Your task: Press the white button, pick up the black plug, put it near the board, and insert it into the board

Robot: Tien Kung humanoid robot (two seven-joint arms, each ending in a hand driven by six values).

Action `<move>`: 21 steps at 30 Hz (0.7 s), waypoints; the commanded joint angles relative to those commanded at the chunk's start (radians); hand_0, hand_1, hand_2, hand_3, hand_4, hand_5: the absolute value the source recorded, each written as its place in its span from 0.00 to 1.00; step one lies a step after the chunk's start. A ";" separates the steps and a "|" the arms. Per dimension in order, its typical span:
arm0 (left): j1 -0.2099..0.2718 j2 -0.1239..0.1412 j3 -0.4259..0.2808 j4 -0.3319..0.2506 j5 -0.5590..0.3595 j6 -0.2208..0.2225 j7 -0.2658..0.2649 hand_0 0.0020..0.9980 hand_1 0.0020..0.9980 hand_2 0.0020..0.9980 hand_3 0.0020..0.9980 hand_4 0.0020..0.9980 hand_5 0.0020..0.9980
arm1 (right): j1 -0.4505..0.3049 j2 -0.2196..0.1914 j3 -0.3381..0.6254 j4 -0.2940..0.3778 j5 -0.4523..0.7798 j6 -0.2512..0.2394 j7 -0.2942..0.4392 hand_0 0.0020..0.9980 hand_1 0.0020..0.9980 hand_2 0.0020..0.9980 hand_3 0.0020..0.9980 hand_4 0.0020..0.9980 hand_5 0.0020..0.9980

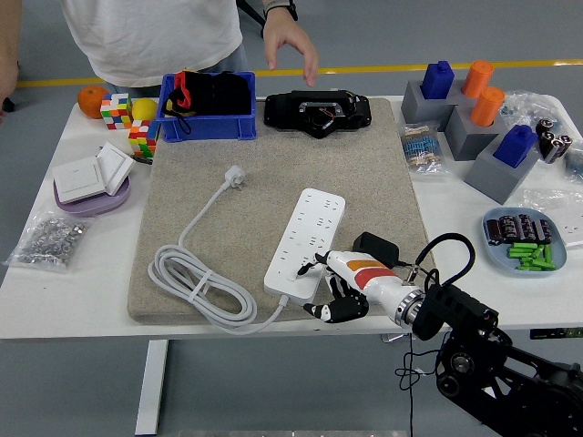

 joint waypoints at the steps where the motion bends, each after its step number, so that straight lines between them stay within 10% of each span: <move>1: -0.001 0.000 0.002 0.000 -0.002 0.000 0.000 0.71 0.67 0.59 0.68 0.67 0.27 | 0.005 0.004 -0.004 -0.003 0.001 0.000 -0.003 0.10 0.09 0.15 0.69 0.78 0.25; 21: -0.004 0.008 0.008 0.000 0.005 -0.002 0.003 0.71 0.67 0.59 0.68 0.67 0.27 | 0.042 0.042 -0.038 -0.045 0.006 0.001 -0.009 0.08 0.08 0.14 0.68 0.77 0.23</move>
